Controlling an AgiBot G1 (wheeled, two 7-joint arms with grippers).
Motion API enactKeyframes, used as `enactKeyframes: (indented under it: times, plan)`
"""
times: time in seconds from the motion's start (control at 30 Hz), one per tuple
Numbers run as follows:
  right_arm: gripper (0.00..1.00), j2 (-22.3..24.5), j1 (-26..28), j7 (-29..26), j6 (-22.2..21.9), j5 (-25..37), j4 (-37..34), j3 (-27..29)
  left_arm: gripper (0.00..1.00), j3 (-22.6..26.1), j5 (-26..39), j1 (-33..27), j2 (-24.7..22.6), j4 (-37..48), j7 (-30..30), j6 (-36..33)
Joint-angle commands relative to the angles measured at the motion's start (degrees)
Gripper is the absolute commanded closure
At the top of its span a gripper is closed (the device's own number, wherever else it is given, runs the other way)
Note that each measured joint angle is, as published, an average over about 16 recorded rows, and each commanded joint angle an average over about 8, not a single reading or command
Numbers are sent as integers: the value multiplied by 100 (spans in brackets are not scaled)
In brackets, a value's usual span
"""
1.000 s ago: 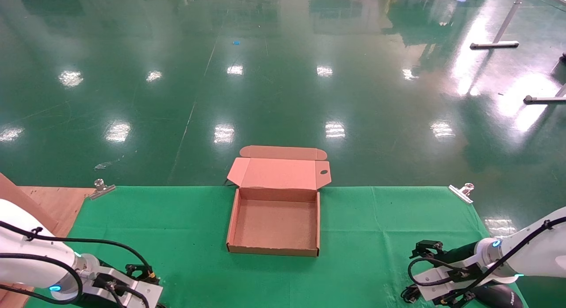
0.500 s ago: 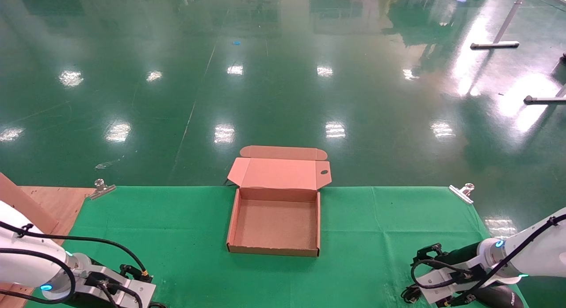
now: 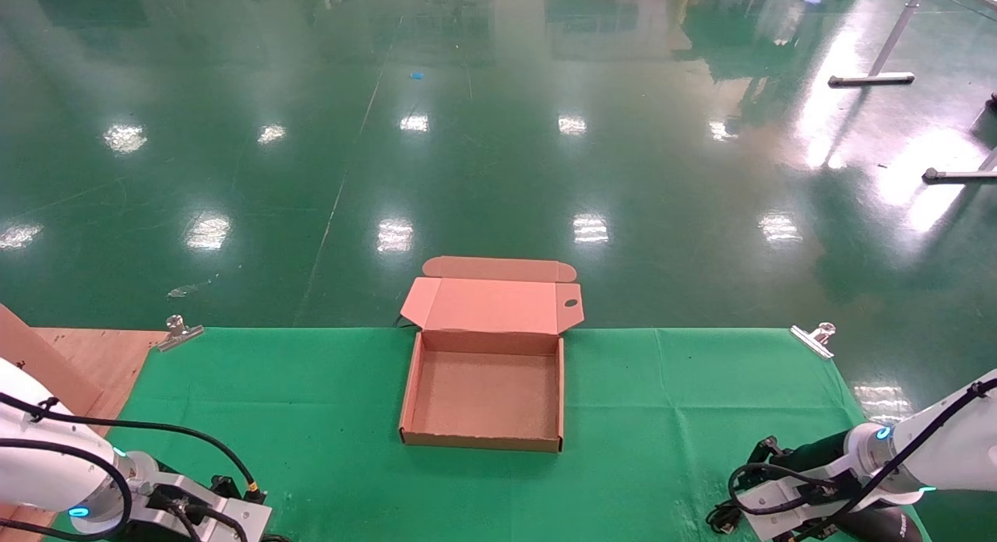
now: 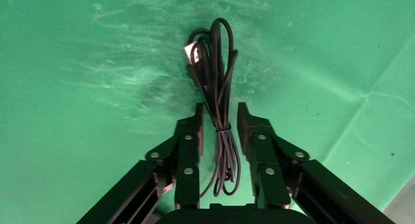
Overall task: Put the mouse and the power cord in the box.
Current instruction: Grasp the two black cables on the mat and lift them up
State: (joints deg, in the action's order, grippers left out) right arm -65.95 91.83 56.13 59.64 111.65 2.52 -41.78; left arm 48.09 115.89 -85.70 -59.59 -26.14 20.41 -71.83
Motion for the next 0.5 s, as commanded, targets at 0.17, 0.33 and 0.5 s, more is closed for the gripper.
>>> enactKeyframes:
  times: [0.17,0.33,0.5]
  plan:
    - [100,-24,6,48,21,-11,-84,7,100,-11,-28,-10,18,45,47,-33]
    - [100,-15,51,71,45,-34,-122,23,100,-54,-98,-81,78,7,50,-137]
    - [100,58,160,111,117,-98,-132,68,100,-110,-178,-198,179,-146,-7,-288]
